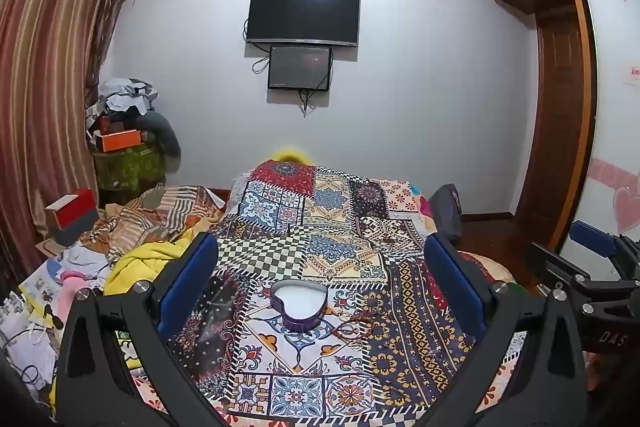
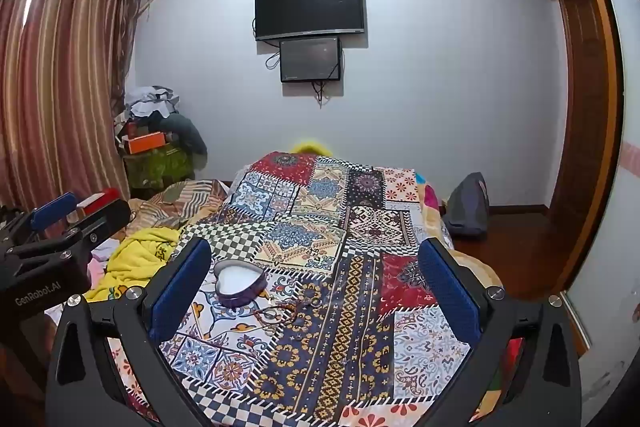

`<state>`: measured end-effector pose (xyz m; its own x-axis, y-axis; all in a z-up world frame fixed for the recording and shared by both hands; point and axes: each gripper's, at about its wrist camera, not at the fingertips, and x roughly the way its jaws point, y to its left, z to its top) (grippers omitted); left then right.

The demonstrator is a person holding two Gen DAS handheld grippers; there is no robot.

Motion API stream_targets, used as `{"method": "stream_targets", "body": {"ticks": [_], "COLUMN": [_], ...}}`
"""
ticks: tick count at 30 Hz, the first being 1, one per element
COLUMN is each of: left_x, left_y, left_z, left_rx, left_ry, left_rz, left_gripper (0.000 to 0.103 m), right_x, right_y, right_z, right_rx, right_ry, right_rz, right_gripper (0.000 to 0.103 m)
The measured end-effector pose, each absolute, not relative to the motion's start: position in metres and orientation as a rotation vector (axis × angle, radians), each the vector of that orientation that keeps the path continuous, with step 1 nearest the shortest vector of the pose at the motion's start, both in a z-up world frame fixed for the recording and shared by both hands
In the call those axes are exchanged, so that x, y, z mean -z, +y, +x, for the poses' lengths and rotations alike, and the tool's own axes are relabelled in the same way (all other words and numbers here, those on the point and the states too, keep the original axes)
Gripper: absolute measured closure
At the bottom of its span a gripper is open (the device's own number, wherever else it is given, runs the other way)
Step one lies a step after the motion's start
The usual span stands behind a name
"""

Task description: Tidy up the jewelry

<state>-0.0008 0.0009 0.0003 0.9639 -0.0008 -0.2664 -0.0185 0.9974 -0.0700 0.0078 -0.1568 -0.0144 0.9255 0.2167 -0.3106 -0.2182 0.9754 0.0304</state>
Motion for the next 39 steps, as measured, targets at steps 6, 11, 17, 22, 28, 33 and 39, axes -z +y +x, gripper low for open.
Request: {"method": "stream_targets", "body": {"ticks": [6,11,17,22,28,33,39], "left_x": [0.001,0.000,-0.001,0.001,0.002,0.002,0.011], "left_y": [0.000,-0.002,-0.001,-0.001,-0.002,-0.001,0.003], "left_z": [0.000,0.000,0.000,0.000,0.000,0.001,0.011], "left_rx": [-0.010,-0.010,-0.009,-0.009,-0.011,-0.012,-0.016], "left_ry": [0.269,0.269,0.271,0.271,0.271,0.269,0.280], "left_rz": [-0.070,-0.071,-0.070,-0.071,-0.069,-0.069,-0.068], "left_gripper": [0.000,0.000,0.000,0.000,0.000,0.000,0.000], "right_x": [0.015,0.015,0.015,0.015,0.018,0.021,0.026], "right_y": [-0.157,-0.156,-0.156,-0.156,-0.156,-0.155,-0.155], "right_z": [0.009,0.008,0.009,0.009,0.010,0.012,0.017], "right_rx": [-0.223,-0.224,-0.224,-0.223,-0.223,-0.223,-0.219], "right_ry": [0.319,0.319,0.320,0.321,0.324,0.331,0.349], "right_rz": [-0.005,-0.006,-0.007,-0.008,-0.009,-0.013,-0.022], "right_gripper": [0.000,0.000,0.000,0.000,0.000,0.000,0.000]}}
